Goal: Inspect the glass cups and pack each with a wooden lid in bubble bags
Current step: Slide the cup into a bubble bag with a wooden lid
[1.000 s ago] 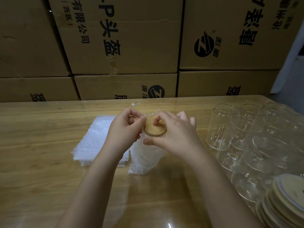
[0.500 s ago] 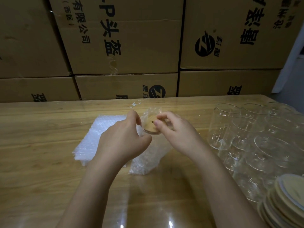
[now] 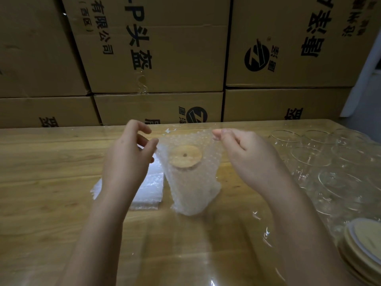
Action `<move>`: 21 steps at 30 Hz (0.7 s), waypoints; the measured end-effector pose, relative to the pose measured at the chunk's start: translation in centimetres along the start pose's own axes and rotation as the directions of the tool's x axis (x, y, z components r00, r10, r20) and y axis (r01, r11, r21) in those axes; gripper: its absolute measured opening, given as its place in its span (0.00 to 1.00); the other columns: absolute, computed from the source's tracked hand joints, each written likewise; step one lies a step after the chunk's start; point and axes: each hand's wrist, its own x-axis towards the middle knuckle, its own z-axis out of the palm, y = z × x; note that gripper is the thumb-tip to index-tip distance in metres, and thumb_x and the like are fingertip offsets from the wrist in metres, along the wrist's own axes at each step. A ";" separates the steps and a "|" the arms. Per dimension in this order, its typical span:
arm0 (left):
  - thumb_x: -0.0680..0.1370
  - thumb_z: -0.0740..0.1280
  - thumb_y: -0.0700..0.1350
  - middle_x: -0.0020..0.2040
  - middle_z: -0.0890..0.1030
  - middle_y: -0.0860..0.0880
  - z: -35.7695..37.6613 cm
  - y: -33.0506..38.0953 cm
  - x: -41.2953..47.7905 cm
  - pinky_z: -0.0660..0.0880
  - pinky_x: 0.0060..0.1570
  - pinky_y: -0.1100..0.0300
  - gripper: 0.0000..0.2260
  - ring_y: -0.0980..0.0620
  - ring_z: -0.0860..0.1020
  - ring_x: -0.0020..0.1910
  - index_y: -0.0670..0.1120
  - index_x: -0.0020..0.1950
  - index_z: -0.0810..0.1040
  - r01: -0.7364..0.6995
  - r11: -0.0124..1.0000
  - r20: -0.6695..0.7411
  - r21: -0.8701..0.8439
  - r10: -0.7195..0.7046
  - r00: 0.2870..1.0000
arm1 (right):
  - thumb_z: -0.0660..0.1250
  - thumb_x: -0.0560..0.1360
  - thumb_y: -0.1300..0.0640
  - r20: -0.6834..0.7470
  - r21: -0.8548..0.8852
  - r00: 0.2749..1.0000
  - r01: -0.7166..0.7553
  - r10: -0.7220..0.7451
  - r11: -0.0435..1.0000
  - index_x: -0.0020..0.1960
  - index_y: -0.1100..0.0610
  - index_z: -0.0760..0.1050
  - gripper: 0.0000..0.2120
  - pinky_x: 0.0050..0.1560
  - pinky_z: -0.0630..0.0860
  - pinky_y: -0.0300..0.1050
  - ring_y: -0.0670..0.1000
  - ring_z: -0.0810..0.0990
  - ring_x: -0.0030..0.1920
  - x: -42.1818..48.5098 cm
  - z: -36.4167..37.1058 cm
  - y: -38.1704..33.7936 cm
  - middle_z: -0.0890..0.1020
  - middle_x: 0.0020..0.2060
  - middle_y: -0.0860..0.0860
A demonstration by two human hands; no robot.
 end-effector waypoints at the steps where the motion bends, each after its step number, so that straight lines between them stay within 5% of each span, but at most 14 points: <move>1: 0.78 0.66 0.47 0.44 0.79 0.57 0.1 0.0 -0.1 0.77 0.38 0.49 0.04 0.58 0.78 0.33 0.53 0.52 0.72 -0.078 0.995 -0.009 0.069 0.079 0.997 | 0.52 0.80 0.53 0.006 -0.032 1.000 0.002 -0.002 0.999 0.58 0.58 0.78 0.18 0.43 0.74 0.43 0.49 0.77 0.39 -0.1 -0.1 -0.1 0.84 0.50 0.51; 4: 0.78 0.62 0.54 0.52 0.76 0.61 -0.5 0.9 -0.5 0.68 0.32 0.63 0.10 0.60 0.73 0.30 0.53 0.56 0.78 -0.421 0.904 0.130 0.072 0.410 0.903 | 0.55 0.79 0.60 0.018 -0.164 1.000 0.012 -0.009 0.986 0.66 0.48 0.73 0.19 0.42 0.73 0.41 0.43 0.77 0.43 0.1 -0.3 0.1 0.79 0.61 0.43; 6: 0.75 0.59 0.65 0.53 0.77 0.65 -1.0 1.8 -1.1 0.66 0.31 0.70 0.18 0.62 0.74 0.30 0.59 0.58 0.77 -0.482 0.876 0.345 0.002 0.452 0.823 | 0.56 0.78 0.65 0.018 -0.223 1.000 0.000 0.004 0.975 0.67 0.46 0.72 0.23 0.49 0.76 0.45 0.46 0.78 0.53 0.3 -0.3 0.4 0.78 0.62 0.42; 8: 0.73 0.60 0.67 0.50 0.76 0.66 -1.1 2.0 -1.3 0.64 0.30 0.71 0.20 0.63 0.75 0.30 0.59 0.59 0.77 -0.543 0.827 0.446 0.146 0.435 0.782 | 0.56 0.78 0.64 0.003 -0.231 1.000 -0.009 0.010 0.973 0.64 0.45 0.73 0.21 0.50 0.77 0.48 0.47 0.78 0.55 0.4 -0.3 0.7 0.78 0.60 0.40; 11: 0.75 0.67 0.54 0.44 0.75 0.61 -1.1 1.7 -1.1 0.61 0.29 0.70 0.11 0.63 0.73 0.32 0.54 0.56 0.80 -0.530 0.797 0.412 0.290 0.396 0.821 | 0.57 0.79 0.60 -0.050 -0.241 0.999 -0.017 0.005 0.970 0.56 0.46 0.77 0.14 0.40 0.73 0.44 0.47 0.78 0.48 0.7 -0.2 1.2 0.80 0.53 0.41; 17: 0.73 0.73 0.39 0.40 0.79 0.50 -1.1 0.9 -0.6 0.78 0.35 0.49 0.03 0.46 0.80 0.36 0.43 0.44 0.81 -0.546 0.815 0.295 0.192 0.483 0.825 | 0.58 0.79 0.58 -0.065 -0.272 0.998 0.004 -0.023 0.962 0.47 0.47 0.75 0.10 0.32 0.67 0.41 0.46 0.76 0.41 0.9 0.0 1.7 0.79 0.45 0.41; 21: 0.72 0.73 0.36 0.40 0.80 0.50 -0.7 1.3 -0.8 0.78 0.35 0.47 0.04 0.48 0.80 0.36 0.42 0.42 0.80 -0.579 0.805 0.256 0.131 0.537 0.804 | 0.58 0.76 0.64 -0.212 -0.164 0.958 0.160 -0.194 0.973 0.45 0.54 0.76 0.10 0.40 0.68 0.41 0.47 0.72 0.48 0.7 0.2 0.7 0.77 0.48 0.46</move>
